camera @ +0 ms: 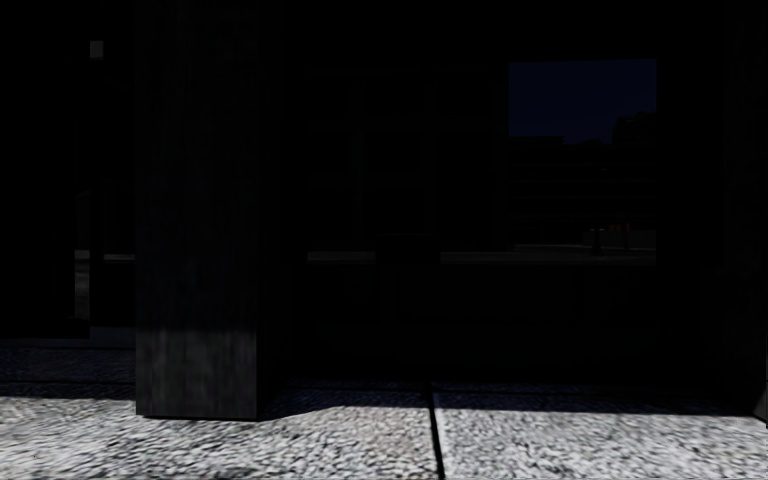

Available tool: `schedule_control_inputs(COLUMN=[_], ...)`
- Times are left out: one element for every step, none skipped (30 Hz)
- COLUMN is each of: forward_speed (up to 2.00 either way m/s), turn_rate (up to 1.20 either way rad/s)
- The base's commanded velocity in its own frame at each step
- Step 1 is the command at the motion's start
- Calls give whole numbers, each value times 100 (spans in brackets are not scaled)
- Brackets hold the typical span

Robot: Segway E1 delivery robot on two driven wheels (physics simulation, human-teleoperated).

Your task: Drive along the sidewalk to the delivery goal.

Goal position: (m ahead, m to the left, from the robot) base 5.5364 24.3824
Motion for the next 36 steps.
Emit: schedule_control_inputs(forward_speed=[0,0,0,0,0,0,0,0,0,0,0,0,0,0,0,0,0,0,0,0,2,2,14,33,58,58,72,81,90,99,99,107,114,119,119,123], turn_rate=[94,96,99,99,99,100,100,100,100,100,100,100,100,100,100,100,100,100,100,100,100,100,100,100,100,100,100,100,100,100,100,100,100,100,100,100])
